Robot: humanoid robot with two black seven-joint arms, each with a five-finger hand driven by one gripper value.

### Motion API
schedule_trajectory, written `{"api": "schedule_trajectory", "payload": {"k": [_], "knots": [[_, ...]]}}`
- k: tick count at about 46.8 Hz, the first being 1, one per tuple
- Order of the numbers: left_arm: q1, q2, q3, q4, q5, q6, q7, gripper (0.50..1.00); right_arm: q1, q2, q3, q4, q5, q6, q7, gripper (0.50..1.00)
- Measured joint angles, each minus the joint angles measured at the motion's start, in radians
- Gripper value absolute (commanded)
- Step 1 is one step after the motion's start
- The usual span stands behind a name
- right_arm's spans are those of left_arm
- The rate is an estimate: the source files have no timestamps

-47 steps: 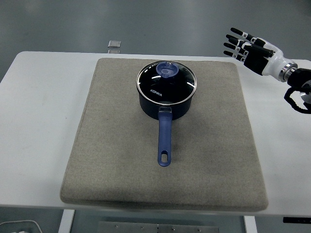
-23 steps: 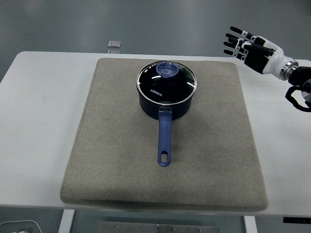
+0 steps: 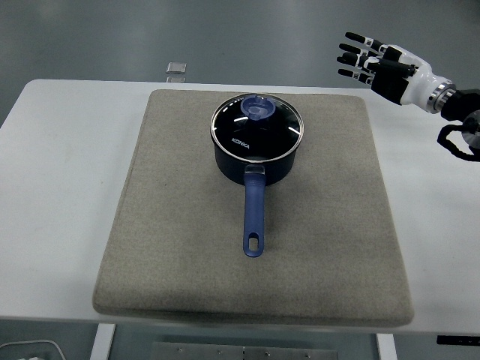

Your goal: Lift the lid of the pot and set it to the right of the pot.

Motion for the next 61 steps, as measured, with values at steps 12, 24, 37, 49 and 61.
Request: {"api": "schedule_trajectory", "payload": {"k": [12,24,37,49,61], "knots": [[0.000,0.000,0.000,0.000,0.000,0.000,0.000,1.000,0.076,-0.015,0.001,0.031,-0.165,0.043,0.000,0.907],[0.000,0.000,0.000,0.000,0.000,0.000,-0.001,1.000,0.104,-0.029,-0.001,0.165,-0.426,0.035,0.003,0.907],[0.000,0.000,0.000,0.000,0.000,0.000,-0.001,1.000,0.151,-0.043,-0.008,0.230,-0.636,0.033,0.004,0.905],[0.000,0.000,0.000,0.000,0.000,0.000,0.000,1.000,0.215,-0.031,-0.010,0.235,-0.819,0.010,0.004,0.903],[0.000,0.000,0.000,0.000,0.000,0.000,0.000,1.000,0.241,-0.013,-0.022,0.288,-0.955,-0.033,-0.005,0.903]]}}
